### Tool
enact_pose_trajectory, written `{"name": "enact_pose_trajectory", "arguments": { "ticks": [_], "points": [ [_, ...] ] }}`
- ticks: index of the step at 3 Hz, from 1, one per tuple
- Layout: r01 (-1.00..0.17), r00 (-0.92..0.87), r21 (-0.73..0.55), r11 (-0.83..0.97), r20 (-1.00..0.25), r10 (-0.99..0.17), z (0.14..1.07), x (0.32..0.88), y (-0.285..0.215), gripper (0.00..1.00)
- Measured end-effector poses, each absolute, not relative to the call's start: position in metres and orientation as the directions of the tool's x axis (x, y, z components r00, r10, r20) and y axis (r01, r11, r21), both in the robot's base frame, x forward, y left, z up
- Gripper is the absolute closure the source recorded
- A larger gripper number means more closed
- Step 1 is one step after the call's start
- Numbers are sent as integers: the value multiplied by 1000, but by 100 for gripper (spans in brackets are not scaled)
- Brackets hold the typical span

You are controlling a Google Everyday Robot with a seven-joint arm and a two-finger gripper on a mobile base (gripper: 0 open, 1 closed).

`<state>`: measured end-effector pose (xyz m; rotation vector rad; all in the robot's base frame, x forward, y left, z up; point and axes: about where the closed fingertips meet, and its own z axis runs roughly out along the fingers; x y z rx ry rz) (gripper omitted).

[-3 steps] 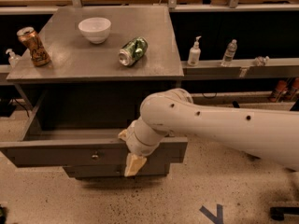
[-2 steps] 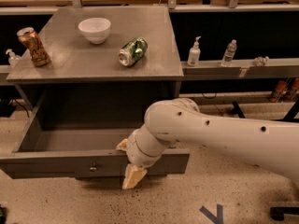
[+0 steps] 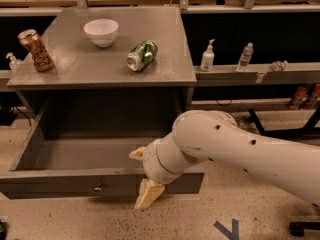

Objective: Open top drawer

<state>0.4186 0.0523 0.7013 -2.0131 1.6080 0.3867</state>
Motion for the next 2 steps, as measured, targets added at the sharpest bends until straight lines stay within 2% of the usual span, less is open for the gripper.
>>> {"name": "enact_pose_trajectory", "arguments": {
  "ticks": [1, 2],
  "points": [
    [-955, 224, -290, -57, -587, -778, 725, 449, 27, 0],
    [-968, 139, -243, 57, -715, -685, 735, 496, -3, 0]
  ]
}}
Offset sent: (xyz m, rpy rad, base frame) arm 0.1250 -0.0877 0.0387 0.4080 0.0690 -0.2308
